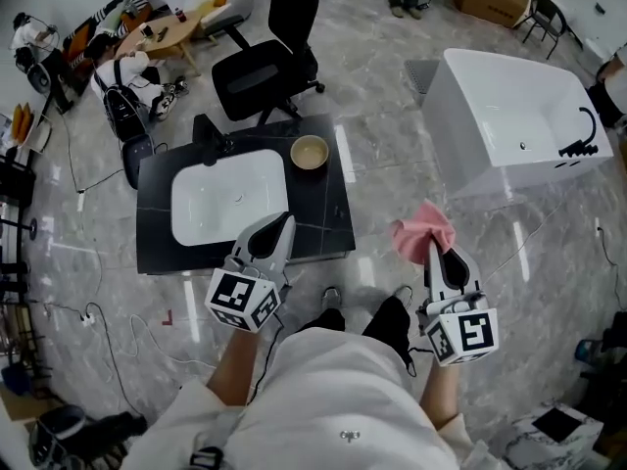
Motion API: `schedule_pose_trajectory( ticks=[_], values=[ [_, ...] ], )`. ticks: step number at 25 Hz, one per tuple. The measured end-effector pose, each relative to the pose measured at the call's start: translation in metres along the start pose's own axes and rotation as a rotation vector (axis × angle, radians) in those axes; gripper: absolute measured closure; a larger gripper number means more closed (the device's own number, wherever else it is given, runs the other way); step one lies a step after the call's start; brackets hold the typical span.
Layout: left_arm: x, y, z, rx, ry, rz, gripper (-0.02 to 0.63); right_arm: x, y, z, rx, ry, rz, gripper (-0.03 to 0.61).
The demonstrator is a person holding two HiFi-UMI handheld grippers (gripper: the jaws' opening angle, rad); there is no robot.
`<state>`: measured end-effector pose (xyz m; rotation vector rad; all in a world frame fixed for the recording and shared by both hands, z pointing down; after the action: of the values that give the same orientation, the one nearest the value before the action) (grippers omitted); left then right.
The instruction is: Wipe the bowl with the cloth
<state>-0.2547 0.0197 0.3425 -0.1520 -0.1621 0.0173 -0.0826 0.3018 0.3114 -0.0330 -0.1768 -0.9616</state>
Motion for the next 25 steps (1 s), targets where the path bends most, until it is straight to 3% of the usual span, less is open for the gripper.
schedule_pose_trajectory(
  ticks=[6,15,25],
  values=[
    [0.029,0.003,-0.007,-0.014,0.012,-0.133,0.601,0.055,0.043,-0.005,-0.008,-0.007,-0.127,0.561],
    [0.096,0.04,-0.031,-0.043,0.074,-0.361,0.601,0.131,0.148,-0.036,-0.044,0.009,-0.305,0.561],
    [0.161,0.098,-0.026,-0.093,0.075,-0.534,0.601,0.182,0.234,-0.035,-0.061,-0.045,-0.482,0.561]
  ],
)
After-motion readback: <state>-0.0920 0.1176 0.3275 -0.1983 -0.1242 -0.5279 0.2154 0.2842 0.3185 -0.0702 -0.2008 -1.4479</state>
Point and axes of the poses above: the fingertips, and each gripper's own axes: x forward along the fingers, y to its right, z out of its underside, the point moved 10 cm from there along -x, backward along the fingers, and after that the axes turned 8 degrees about z, right-handed, at the moved point
